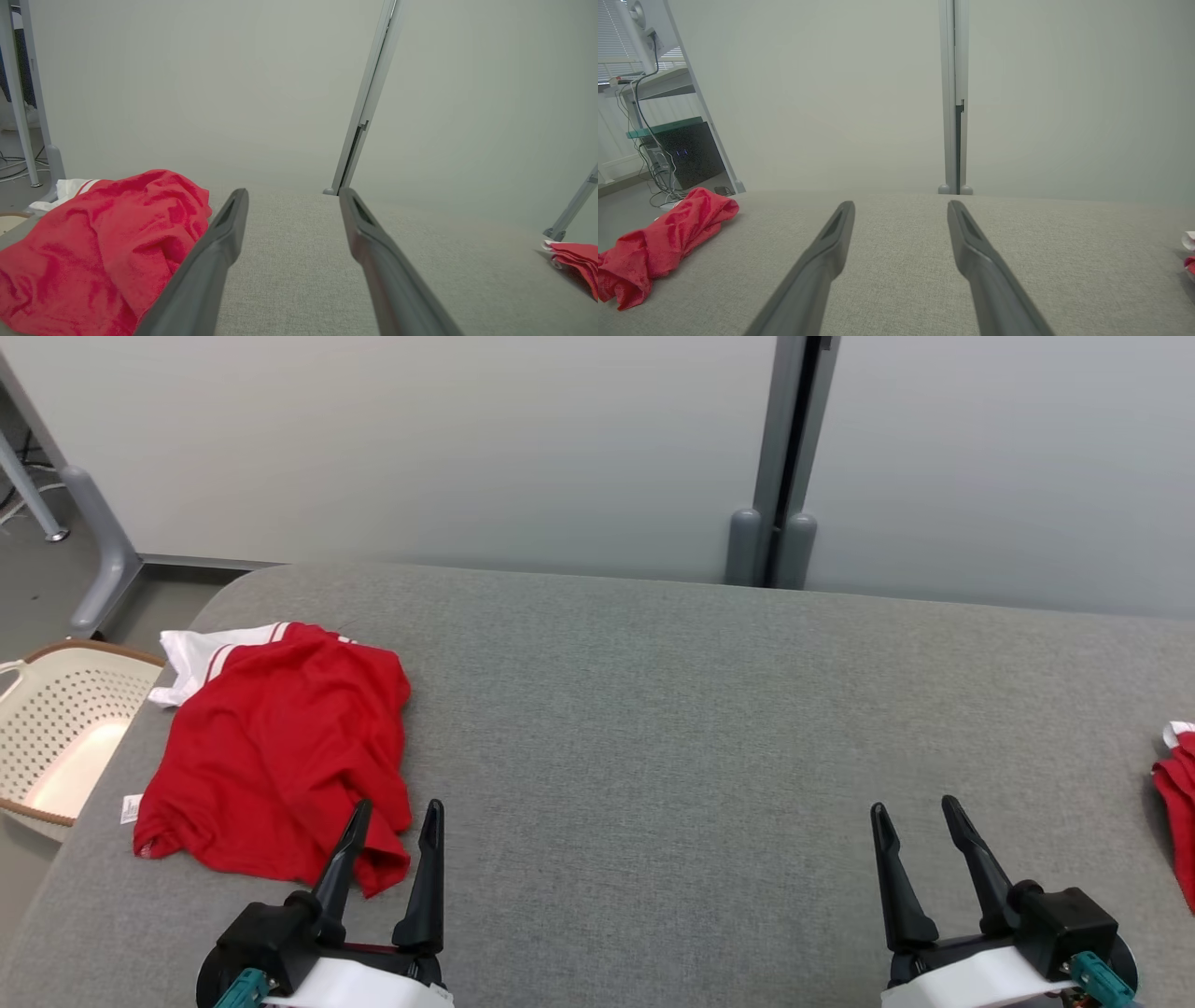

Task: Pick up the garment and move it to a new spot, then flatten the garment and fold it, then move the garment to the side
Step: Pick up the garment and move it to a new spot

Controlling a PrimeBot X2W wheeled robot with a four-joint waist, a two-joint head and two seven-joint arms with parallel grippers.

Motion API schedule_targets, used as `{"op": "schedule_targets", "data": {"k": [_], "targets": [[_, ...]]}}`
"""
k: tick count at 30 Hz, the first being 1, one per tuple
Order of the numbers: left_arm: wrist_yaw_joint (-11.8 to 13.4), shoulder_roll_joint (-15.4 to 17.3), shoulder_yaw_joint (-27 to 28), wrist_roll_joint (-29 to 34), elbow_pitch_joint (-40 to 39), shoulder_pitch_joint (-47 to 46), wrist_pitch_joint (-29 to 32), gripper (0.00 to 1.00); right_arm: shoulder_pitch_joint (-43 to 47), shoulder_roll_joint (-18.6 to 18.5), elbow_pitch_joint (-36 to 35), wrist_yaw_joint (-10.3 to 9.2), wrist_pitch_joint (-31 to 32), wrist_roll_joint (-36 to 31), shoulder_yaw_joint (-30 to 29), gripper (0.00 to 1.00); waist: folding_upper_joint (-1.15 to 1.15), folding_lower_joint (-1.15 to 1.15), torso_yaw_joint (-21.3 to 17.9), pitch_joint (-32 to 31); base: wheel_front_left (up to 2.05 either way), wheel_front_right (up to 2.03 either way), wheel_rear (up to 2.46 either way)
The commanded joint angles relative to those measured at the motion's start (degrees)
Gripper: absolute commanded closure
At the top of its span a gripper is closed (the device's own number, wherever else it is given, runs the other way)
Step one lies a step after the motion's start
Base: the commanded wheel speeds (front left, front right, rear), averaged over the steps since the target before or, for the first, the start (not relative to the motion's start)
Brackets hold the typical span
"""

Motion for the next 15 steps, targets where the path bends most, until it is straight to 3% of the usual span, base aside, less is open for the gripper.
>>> {"op": "schedule_targets", "data": {"k": [1,15], "targets": [[0.1,0.2,0.2,0.1,0.0,-0.4,0.0,0.00,0.6,0.0,-0.1,-0.01,-0.3,0.4,0.3,0.00,0.00,0.00,1.9,-0.3,0.00,0.00,0.00],[-0.1,0.2,2.3,0.9,0.2,0.2,0.0,0.00,0.1,0.0,0.9,0.00,-0.3,3.1,7.5,0.00,0.00,0.00,13.6,-0.7,0.00,0.00,0.00]]}}
